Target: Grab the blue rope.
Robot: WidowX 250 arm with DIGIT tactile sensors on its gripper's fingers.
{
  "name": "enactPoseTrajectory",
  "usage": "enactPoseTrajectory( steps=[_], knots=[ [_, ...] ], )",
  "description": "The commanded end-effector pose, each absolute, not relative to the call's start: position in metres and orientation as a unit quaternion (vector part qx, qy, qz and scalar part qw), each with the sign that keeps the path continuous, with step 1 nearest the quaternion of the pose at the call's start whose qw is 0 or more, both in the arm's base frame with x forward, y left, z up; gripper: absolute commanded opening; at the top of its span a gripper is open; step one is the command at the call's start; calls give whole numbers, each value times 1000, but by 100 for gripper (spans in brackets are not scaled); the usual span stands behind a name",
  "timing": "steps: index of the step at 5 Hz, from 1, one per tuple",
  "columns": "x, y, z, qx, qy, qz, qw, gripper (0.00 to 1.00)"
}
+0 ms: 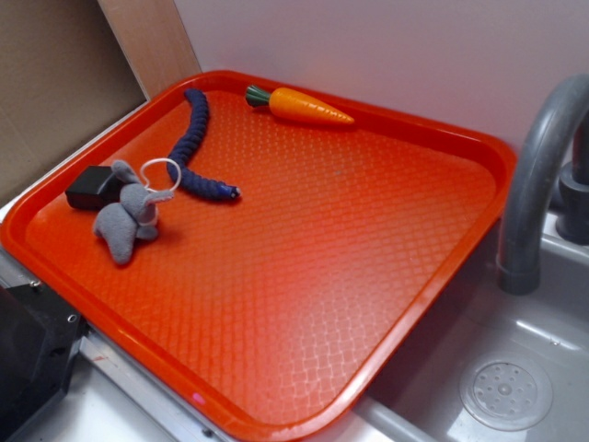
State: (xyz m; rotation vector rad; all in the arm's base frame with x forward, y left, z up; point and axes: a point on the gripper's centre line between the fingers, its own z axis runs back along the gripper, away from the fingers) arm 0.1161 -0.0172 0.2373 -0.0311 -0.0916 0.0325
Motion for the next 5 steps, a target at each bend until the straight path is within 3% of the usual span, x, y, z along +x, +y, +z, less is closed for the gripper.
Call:
enactPoseTrajectory(
  steps=[1,3,5],
  knots=[
    [116,-17,237,-16,-46,16,999,100],
    [161,21,219,-80,-30,239,967,100],
    [222,62,186,-59,-41,341,937,100]
  ],
)
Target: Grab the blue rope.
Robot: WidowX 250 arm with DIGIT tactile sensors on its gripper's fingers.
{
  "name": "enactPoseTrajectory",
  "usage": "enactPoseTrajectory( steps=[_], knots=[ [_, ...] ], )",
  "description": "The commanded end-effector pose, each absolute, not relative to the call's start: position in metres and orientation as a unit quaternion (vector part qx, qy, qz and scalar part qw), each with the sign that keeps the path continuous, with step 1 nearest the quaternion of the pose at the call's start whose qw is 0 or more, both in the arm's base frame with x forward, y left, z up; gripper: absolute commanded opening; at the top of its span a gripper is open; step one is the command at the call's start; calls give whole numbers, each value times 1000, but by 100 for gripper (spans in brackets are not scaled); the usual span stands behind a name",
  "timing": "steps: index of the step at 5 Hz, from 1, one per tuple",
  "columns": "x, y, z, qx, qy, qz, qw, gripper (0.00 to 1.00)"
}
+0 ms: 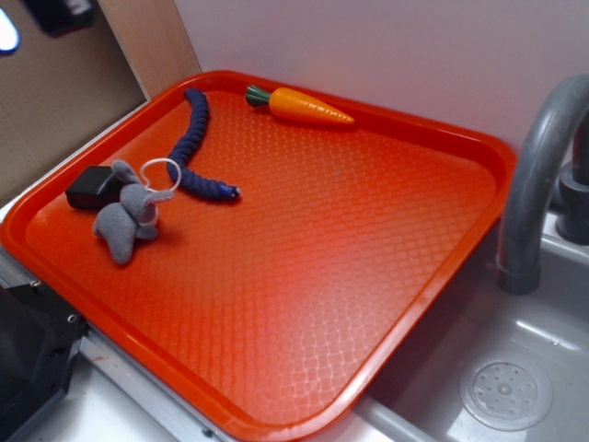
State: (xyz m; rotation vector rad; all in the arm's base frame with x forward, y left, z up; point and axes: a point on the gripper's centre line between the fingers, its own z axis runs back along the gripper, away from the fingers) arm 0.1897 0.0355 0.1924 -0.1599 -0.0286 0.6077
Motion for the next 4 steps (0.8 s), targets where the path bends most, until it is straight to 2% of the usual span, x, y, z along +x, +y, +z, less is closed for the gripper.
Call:
enactPoseTrajectory(
  steps=[1,2,3,4],
  knots=[
    [248,76,168,-29,-57,365,929,100],
    [263,84,148,-25,-67,374,925,100],
    [273,84,119,-28,-79,371,925,100],
    [282,84,93,-42,-85,365,926,100]
  ],
)
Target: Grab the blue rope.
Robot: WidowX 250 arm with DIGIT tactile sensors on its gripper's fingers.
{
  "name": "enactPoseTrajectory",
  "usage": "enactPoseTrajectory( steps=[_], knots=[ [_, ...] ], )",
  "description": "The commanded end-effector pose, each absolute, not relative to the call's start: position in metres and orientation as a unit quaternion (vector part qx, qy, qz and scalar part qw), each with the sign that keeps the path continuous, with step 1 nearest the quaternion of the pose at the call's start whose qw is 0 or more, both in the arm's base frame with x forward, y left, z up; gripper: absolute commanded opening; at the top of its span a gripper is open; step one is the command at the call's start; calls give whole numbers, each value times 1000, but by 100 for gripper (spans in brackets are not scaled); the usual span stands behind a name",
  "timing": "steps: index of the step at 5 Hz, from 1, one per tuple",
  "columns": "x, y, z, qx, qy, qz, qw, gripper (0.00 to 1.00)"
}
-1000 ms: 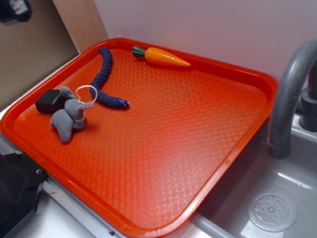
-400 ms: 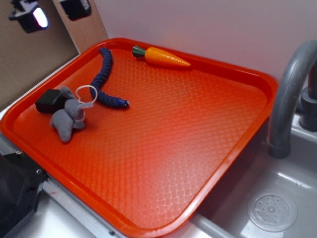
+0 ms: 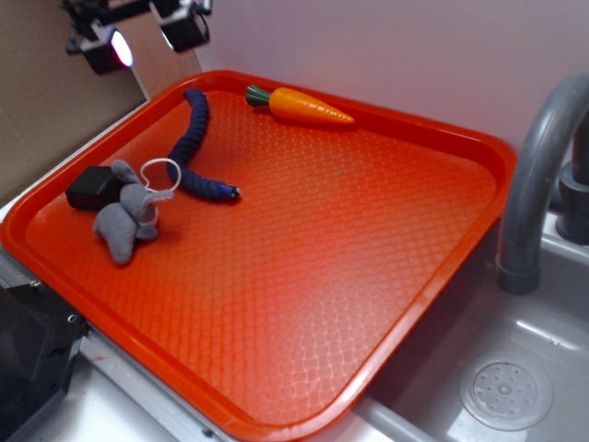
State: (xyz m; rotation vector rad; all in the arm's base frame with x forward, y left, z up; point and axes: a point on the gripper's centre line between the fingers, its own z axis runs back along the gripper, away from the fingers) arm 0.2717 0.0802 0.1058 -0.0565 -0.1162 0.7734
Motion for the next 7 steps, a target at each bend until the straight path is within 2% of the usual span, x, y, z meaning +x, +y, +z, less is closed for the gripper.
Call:
enactPoseTrajectory(
  steps=[1,3,4,5,6,7],
  knots=[
    [289,85,64,-25,-68,356,932,100],
    [288,81,12,34,-19,334,942,100],
    [283,78,-7,40,5,321,946,100],
    [280,76,-9,41,7,312,949,73],
    [276,74,-11,41,8,299,953,0],
    [272,74,-12,44,9,296,954,0]
  ],
)
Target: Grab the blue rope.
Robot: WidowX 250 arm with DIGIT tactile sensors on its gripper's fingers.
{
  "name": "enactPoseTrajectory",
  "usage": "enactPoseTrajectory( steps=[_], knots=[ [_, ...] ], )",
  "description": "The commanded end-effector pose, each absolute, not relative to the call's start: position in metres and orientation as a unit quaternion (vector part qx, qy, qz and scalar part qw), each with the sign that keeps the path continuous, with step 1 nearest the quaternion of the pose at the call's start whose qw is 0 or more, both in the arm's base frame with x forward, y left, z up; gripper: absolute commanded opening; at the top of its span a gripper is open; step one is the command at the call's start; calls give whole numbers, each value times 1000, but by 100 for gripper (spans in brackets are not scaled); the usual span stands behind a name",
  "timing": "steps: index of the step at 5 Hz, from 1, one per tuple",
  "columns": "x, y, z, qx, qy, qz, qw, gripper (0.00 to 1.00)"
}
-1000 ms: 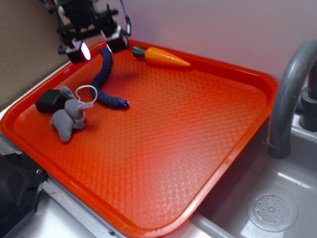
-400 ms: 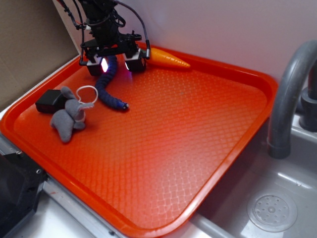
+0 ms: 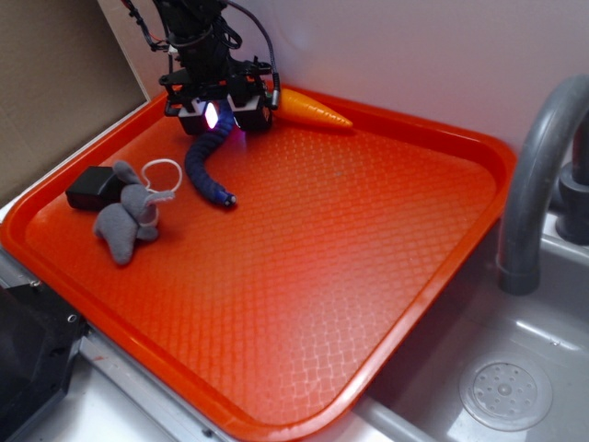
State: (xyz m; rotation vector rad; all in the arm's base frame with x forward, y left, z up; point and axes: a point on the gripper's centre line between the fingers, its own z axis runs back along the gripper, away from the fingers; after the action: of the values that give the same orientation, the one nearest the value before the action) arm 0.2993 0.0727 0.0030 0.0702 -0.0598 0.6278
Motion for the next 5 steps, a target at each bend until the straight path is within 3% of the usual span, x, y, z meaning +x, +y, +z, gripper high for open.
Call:
enactPoseTrajectory(
  steps=[1,2,3,5],
  knots=[
    [271,73,-8,41,15,283,958,0],
    [269,66,24,30,5,279,960,0],
    [265,59,75,26,15,335,942,0],
    [232,17,172,-27,-14,288,957,0]
  ],
)
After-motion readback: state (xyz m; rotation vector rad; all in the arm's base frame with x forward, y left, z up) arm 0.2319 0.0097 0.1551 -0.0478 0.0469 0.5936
